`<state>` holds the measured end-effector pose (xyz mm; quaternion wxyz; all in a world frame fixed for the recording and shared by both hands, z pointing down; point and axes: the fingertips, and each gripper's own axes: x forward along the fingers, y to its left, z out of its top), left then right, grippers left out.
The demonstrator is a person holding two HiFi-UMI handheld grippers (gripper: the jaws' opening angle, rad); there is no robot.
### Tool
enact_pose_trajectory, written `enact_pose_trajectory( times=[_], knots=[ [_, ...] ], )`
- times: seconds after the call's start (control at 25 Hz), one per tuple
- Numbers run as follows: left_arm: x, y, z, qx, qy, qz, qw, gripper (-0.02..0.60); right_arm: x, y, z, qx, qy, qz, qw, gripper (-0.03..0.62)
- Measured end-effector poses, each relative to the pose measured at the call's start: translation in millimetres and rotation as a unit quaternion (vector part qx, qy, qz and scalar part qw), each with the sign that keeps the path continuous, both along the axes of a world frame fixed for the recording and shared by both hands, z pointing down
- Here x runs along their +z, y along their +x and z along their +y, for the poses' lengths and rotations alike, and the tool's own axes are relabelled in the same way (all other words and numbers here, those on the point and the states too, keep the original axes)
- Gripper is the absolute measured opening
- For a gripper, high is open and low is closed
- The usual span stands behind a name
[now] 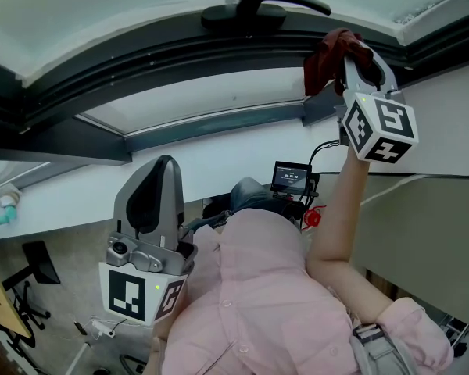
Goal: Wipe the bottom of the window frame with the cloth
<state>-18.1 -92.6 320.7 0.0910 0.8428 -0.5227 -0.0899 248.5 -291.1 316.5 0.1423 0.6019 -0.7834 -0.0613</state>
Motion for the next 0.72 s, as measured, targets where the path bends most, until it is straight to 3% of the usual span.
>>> enact_pose_trajectory(
  times=[0.44,0.72],
  knots=[
    [2.5,26.3,-10.2,0.02,-0.005,0.003,0.9998,0.0,0.9,20.6,-4.8,0.009,-0.004,0.001,1.0,0.058],
    [3.0,27.2,-10.0,0.007,-0.007,0.001,1.0,0.0,1.1,39.4,-8.4,0.024,-0.002,-0.008,1.0,0.058]
  ],
)
